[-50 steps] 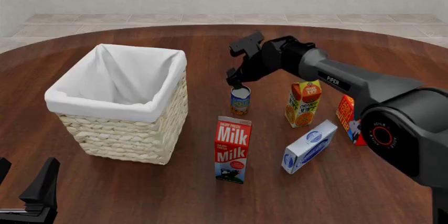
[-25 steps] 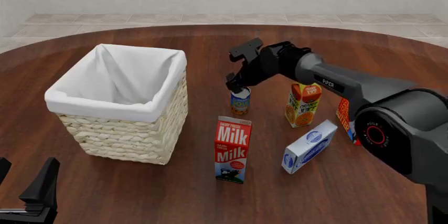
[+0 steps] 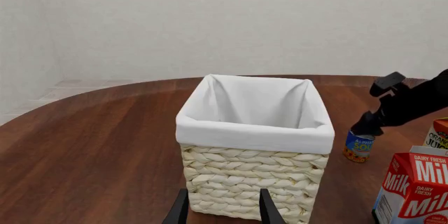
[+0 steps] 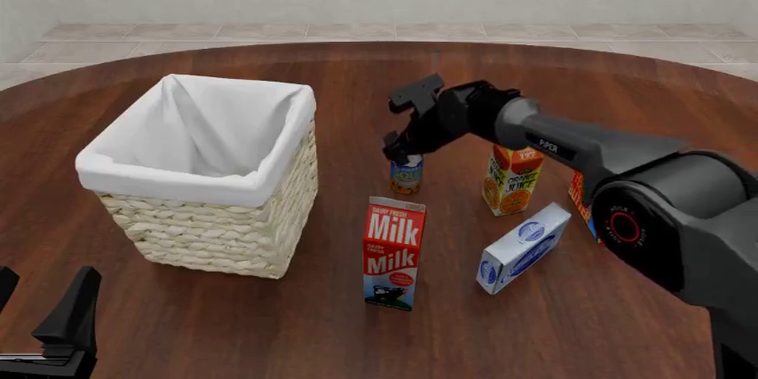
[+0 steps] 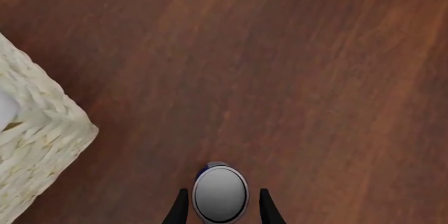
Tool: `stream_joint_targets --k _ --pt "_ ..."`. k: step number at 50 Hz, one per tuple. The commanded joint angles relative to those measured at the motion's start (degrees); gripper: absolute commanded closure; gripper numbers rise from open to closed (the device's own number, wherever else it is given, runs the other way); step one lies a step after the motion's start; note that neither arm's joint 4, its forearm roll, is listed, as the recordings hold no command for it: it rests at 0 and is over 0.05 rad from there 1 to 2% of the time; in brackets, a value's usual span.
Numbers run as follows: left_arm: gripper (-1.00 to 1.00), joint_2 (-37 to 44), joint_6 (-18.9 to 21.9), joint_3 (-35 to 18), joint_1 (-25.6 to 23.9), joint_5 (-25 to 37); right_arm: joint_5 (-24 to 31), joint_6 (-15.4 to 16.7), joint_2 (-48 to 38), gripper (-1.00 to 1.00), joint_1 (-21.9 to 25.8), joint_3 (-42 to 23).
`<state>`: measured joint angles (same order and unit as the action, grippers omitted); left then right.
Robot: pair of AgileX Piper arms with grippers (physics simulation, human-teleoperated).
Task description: Pick up the alphabet soup and the tomato sauce, and put them in the basket.
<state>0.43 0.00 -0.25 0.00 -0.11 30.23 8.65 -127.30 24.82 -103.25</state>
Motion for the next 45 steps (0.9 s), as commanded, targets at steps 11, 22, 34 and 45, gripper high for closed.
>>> stream_joint_targets --k 11,22,34,45 --pt "-1.00 0.0 0.0 0.0 0.0 0.0 -1.5 -0.8 -0.7 -1.00 0.2 1.8" --pt "-1.00 0.0 0.0 0.0 0.0 0.0 -2.3 -1.0 -1.1 -1.00 -0.2 2.8" --pt "-1.00 0.0 0.0 0.0 0.0 0.0 -1.9 -1.2 -2.4 -1.00 -0.3 1.6" --pt "-1.00 0.0 0.0 0.0 0.0 0.0 -1.0 -1.2 -3.8 -1.00 -0.4 -0.3"
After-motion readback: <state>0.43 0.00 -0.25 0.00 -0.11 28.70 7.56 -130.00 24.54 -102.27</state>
